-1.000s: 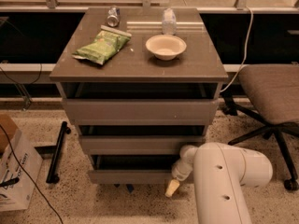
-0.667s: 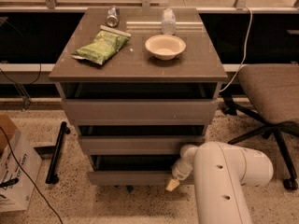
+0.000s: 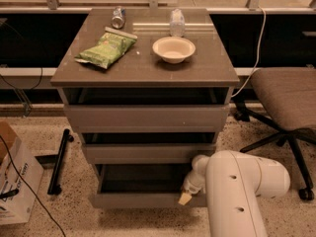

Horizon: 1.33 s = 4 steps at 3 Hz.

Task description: Open bottom drawer

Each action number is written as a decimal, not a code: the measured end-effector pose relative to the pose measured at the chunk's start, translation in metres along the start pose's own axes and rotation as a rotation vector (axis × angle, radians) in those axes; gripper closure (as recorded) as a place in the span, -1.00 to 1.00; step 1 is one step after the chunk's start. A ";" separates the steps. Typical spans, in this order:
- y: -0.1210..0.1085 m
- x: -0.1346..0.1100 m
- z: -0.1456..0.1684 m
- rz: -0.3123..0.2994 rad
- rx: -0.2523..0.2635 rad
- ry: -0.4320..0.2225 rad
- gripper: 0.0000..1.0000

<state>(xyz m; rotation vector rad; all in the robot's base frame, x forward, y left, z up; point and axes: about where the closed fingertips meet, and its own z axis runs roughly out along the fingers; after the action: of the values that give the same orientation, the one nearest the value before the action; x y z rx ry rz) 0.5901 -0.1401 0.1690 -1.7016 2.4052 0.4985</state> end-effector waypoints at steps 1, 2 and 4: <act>0.038 0.024 0.006 0.101 -0.057 0.024 -0.12; 0.059 0.034 0.011 0.148 -0.093 0.039 -0.59; 0.066 0.033 0.019 0.103 -0.127 0.094 -1.00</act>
Offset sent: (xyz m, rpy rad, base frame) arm -0.0392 -0.0067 -0.0055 -0.0090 0.0834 -0.0646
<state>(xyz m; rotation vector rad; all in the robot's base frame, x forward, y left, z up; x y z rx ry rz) 0.5153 -0.1429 0.1533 -1.6921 2.5898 0.6116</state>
